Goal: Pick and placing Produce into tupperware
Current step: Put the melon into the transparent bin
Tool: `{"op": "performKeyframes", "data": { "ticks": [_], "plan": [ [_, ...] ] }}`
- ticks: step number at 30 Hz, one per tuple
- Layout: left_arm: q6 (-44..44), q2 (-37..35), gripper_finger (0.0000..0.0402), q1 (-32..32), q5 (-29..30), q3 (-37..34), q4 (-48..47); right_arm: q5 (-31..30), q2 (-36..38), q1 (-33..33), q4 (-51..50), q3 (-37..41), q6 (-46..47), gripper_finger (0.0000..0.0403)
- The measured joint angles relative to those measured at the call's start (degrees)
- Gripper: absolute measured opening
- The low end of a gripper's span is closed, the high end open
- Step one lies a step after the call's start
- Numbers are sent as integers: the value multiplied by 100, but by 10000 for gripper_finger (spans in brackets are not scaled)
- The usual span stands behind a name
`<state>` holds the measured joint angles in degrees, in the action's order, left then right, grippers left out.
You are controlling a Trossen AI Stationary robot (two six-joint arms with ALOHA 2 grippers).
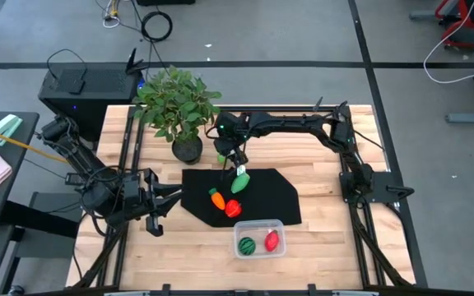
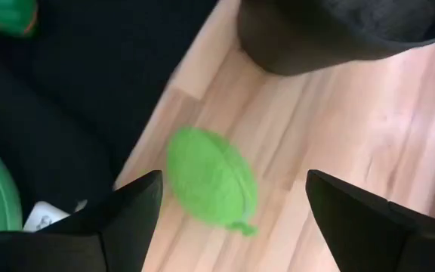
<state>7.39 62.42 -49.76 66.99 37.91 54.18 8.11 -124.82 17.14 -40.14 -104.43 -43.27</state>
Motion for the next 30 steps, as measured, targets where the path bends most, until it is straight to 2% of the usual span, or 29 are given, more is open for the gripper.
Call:
{"op": "performKeyframes", "data": {
  "ticks": [4, 11, 30],
  "plan": [
    [82, 3, 107, 0, 6, 0, -15, 249, -28, 107, -116, -78, -71, 318],
    [79, 3, 107, 0, 6, 0, -45, 82, -326, -55, -68, -58, -235, 313],
    [-76, 5, 107, 0, -36, -4, -63, -17, -540, -228, 151, -58, -274, 307]
  ]
}}
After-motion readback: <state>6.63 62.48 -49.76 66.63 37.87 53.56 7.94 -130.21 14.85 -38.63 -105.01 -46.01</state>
